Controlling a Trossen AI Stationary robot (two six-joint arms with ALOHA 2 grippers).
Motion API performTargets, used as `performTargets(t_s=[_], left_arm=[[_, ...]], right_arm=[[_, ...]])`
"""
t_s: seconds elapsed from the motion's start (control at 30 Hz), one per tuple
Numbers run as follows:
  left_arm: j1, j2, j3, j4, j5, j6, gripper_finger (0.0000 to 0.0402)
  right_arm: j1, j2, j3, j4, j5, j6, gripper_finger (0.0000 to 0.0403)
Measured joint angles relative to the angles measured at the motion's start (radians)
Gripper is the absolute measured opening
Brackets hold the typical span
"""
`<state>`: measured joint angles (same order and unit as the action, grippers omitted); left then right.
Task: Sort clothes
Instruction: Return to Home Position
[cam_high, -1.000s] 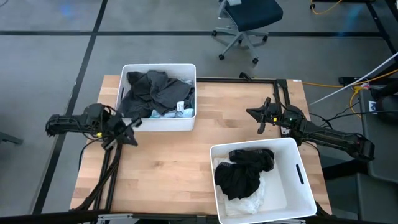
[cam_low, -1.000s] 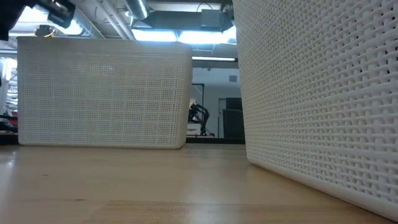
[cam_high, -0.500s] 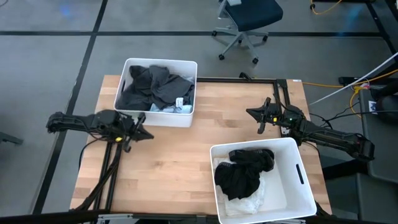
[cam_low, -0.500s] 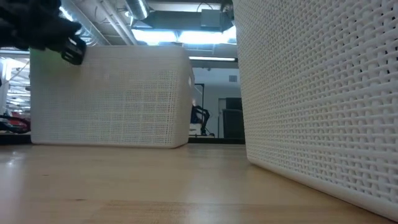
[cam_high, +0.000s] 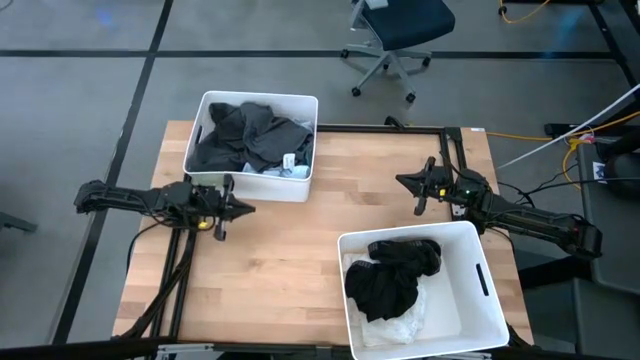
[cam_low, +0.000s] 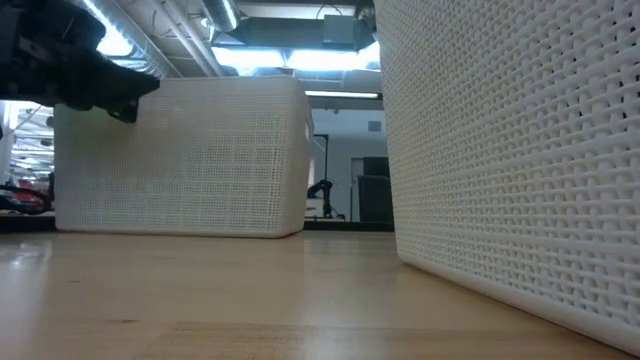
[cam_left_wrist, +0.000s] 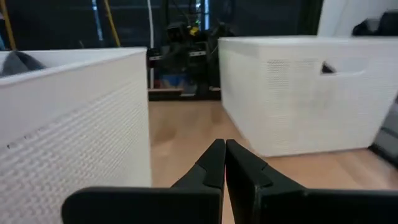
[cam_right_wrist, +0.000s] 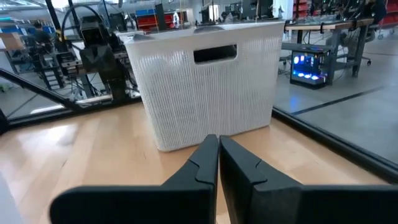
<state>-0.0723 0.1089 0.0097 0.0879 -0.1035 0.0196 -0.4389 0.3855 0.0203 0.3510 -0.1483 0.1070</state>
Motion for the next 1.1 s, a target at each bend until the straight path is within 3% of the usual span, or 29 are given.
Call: performTargets(t_s=[0.17, 0.33, 0.43, 0.63, 1.1], left_arm=[[0.0, 0.0, 0.0, -0.008, -0.043, 0.036, 0.0001], [0.0, 0.0, 0.0, -0.022, -0.046, 0.045, 0.0001], [0.0, 0.001, 0.0, -0.025, -0.046, 0.045, 0.0001], [0.002, 0.002, 0.0, -0.028, -0.009, 0.044, 0.0001], [0.002, 0.002, 0.0, -0.03, 0.017, 0.043, 0.0001]], right_arm=[[0.0, 0.0, -0.008, -0.044, -0.004, -0.007, 0.0017], [0.0, 0.0, -0.008, -0.011, -0.109, -0.011, 0.0017], [0.0, 0.0, -0.009, 0.002, -0.117, -0.016, 0.0017], [0.0, 0.0, -0.01, -0.01, 0.019, 0.041, 0.0017], [0.001, -0.082, -0.012, -0.028, 0.052, 0.013, 0.0017]])
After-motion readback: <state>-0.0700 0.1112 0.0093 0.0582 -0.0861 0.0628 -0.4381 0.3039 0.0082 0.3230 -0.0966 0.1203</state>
